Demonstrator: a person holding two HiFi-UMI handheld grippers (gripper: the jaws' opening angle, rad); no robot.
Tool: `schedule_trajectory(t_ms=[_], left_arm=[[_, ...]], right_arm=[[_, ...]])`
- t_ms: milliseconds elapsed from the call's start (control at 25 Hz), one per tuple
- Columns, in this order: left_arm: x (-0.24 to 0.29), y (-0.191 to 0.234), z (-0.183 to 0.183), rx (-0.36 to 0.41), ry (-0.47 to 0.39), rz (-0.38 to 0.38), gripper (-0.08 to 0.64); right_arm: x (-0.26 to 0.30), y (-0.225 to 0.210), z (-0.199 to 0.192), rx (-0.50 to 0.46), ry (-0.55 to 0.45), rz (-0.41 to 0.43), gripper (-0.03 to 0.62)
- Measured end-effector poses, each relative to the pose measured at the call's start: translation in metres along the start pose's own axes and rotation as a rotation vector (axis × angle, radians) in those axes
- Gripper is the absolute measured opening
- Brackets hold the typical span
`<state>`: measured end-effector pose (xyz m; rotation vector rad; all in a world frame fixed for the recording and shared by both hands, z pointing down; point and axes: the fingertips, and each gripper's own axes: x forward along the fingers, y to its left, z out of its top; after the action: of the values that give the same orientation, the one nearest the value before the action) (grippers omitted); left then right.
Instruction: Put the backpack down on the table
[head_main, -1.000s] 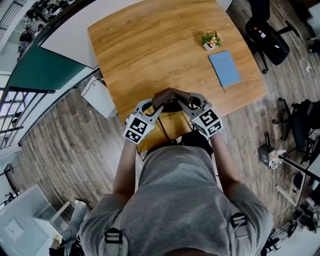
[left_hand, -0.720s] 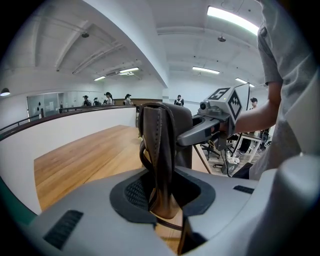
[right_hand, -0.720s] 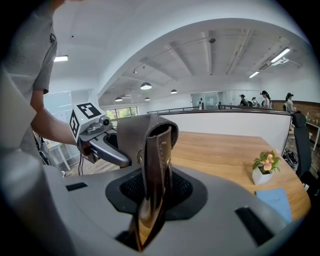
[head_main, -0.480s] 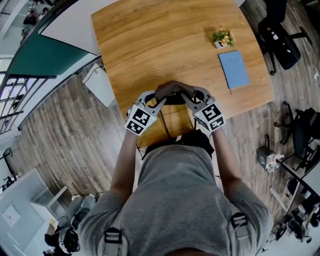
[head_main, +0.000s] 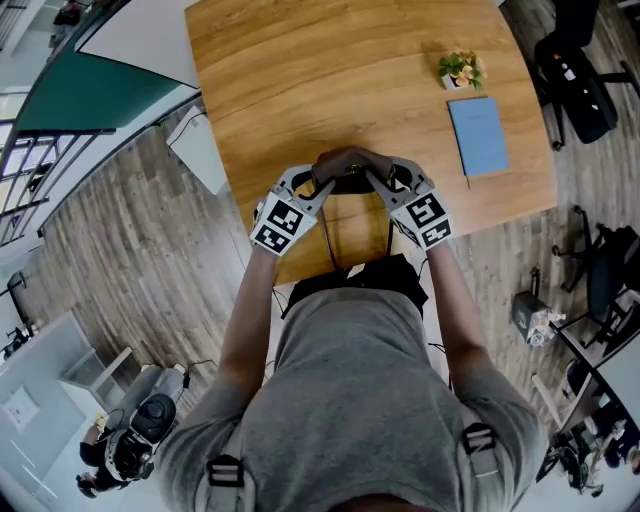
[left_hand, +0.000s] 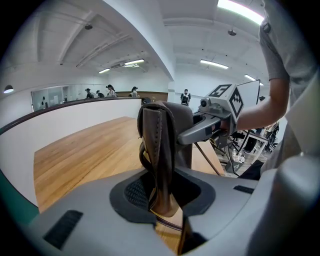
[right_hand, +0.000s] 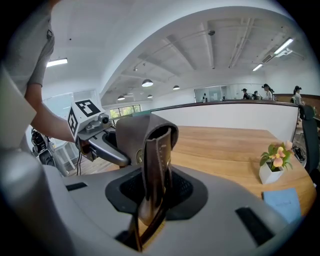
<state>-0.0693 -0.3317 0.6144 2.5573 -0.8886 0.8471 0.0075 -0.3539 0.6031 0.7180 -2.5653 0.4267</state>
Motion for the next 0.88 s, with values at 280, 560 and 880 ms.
schedule_trajectory(t_ms=[280,560,880], left_arm=[[0.017,0.008,-0.005,-0.006,0.019,0.031,0.106],[0.029,0.012,-0.013,0.004,0.043,0.038,0.109],[0.037,0.013,-0.024,0.007,0.078,0.03,0.117]], right_arm=[[0.01,-0.013,-0.009,-0.017,0.016,0.008,0.089],[0.017,-0.022,-0.019,-0.028,0.033,0.006,0.091],[0.022,-0.022,-0.024,-0.028,0.05,0.012,0.094]])
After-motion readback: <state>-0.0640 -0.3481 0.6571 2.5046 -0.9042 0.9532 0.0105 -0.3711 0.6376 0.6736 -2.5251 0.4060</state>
